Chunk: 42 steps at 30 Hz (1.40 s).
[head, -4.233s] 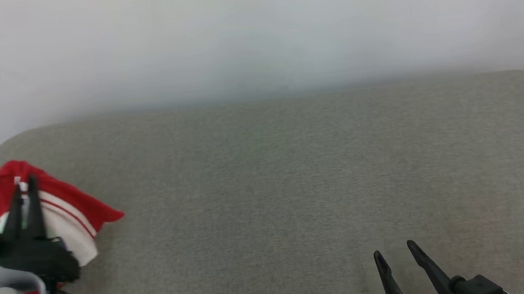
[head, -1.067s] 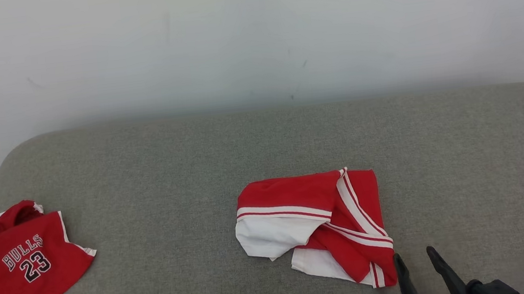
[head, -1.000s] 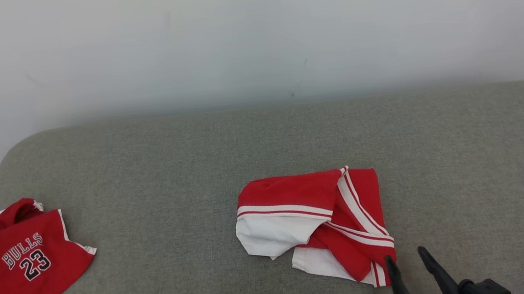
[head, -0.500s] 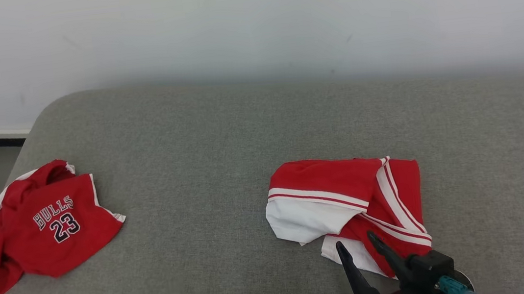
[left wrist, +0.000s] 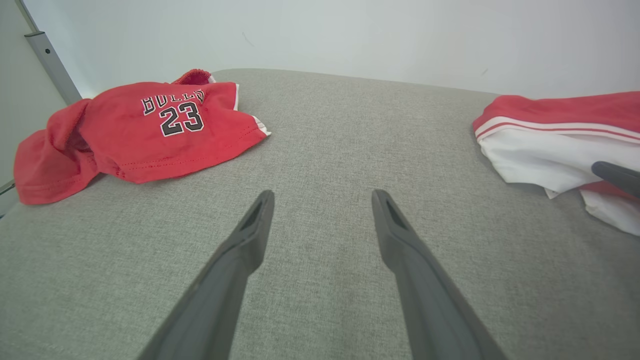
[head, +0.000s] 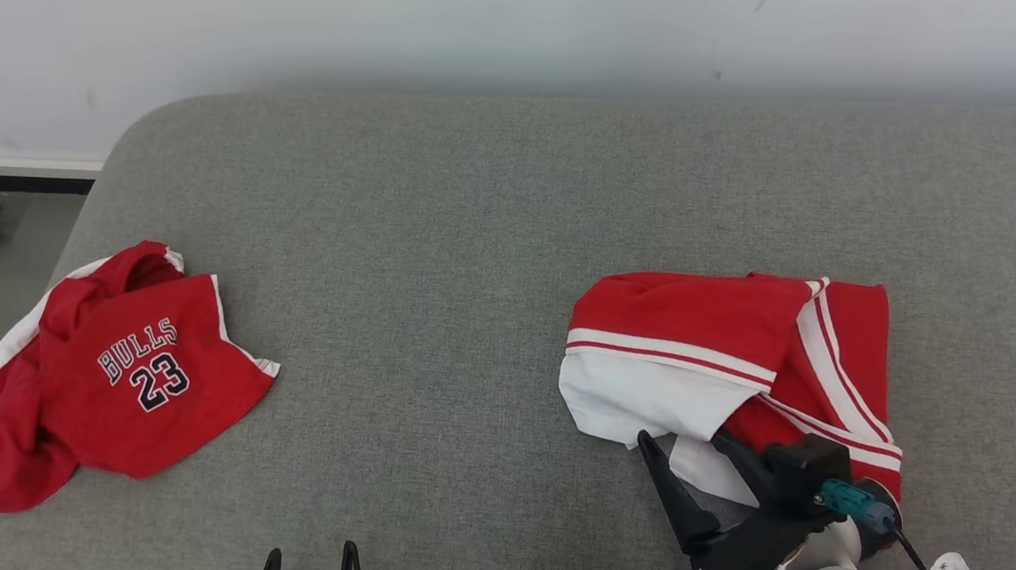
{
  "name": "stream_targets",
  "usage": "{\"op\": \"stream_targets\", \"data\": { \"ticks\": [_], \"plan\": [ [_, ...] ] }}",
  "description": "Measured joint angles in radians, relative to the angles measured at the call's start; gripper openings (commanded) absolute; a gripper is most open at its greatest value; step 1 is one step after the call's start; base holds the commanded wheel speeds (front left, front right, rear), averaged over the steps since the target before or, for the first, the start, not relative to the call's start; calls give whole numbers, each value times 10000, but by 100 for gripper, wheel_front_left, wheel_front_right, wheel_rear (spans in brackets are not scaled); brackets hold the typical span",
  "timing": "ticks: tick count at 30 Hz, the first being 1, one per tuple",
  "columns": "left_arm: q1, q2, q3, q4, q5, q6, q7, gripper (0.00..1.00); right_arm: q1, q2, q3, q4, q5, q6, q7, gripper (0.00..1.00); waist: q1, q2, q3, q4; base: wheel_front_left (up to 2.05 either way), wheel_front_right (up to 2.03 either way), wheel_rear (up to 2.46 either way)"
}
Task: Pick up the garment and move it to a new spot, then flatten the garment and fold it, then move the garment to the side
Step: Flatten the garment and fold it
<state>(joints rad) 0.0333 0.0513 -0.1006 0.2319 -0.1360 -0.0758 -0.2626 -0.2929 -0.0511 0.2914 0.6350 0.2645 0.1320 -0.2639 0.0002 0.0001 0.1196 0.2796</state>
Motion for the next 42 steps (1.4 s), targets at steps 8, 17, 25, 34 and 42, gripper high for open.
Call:
{"op": "stream_targets", "data": {
  "ticks": [8, 17, 25, 34, 42],
  "plan": [
    [-120, 0, -82, 31, -159, 61, 0, 100, -131, 0, 364, -537, 426, 0, 0, 0, 0, 0, 95, 98, 0, 0, 0],
    [15, 0, 8, 192, -150, 42, 0, 100, -479, -2, 1035, -1810, 1099, 0, 0, 0, -2, -1, -153, -26, 0, 0, 0],
    [81, 0, 69, 207, -59, -36, 0, 100, -1812, 0, 1452, -2627, 1699, -2, 0, 0, -2, 0, -351, -150, 0, 0, 0],
    [138, -2, 10, 322, -46, -123, 0, 100, -3769, -8, 1967, -3149, 2226, -2, -2, 0, -2, 0, -520, -34, 0, 0, 0],
    [315, 0, 88, 464, 107, -134, 0, 100, -5179, -2, 2399, -3839, 3538, -2, 0, 0, -2, 0, -690, 161, 0, 0, 0]
  ]
}}
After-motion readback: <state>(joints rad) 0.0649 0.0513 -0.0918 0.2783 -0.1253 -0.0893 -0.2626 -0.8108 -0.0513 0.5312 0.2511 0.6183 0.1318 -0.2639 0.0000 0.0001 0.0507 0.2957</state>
